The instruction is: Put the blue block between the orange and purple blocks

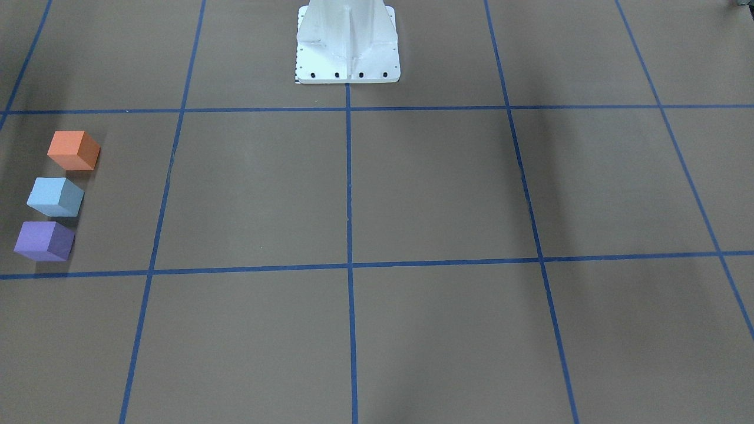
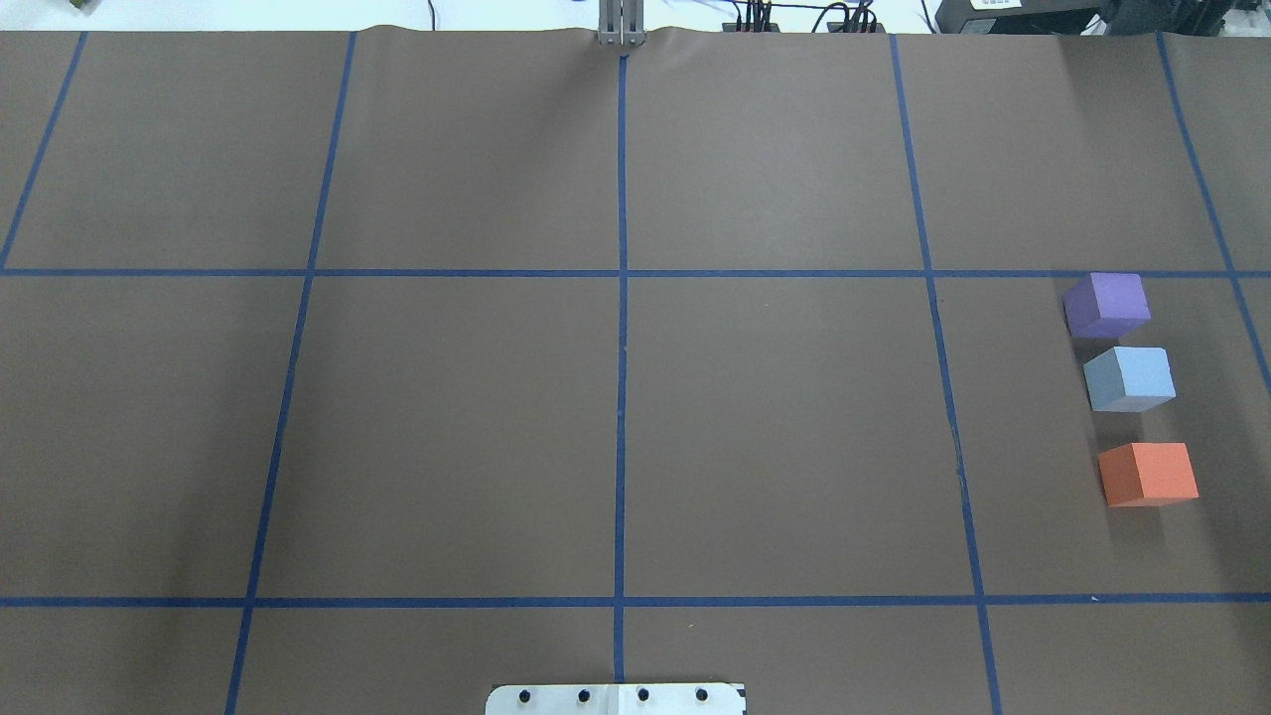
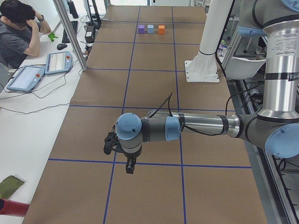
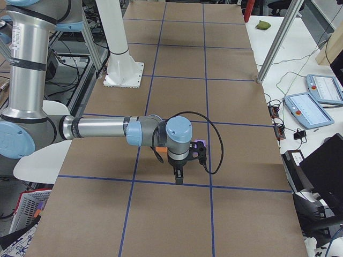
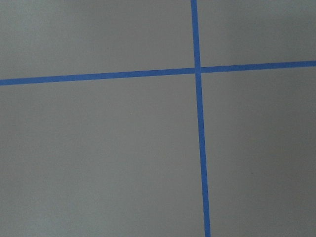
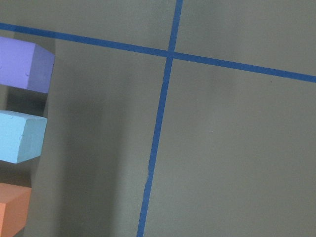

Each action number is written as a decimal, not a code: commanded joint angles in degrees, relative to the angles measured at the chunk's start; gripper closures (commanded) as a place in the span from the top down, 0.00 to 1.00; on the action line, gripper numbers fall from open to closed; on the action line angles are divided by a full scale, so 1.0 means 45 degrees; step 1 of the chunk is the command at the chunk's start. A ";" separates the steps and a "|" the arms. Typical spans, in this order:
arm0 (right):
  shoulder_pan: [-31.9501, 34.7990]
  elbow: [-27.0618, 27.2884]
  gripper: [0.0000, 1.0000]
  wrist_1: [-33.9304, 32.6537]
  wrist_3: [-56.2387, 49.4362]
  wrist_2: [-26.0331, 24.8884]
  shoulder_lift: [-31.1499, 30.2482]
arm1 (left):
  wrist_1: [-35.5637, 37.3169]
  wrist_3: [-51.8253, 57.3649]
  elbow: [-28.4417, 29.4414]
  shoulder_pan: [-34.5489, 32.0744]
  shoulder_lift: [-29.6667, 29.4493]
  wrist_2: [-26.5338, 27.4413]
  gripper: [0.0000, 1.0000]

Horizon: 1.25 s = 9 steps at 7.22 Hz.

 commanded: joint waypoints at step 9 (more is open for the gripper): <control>-0.0019 0.0052 1.00 0.0095 0.0000 -0.0005 -0.0044 | -0.1288 -0.0013 0.0523 -0.0020 0.0518 0.0009 1.00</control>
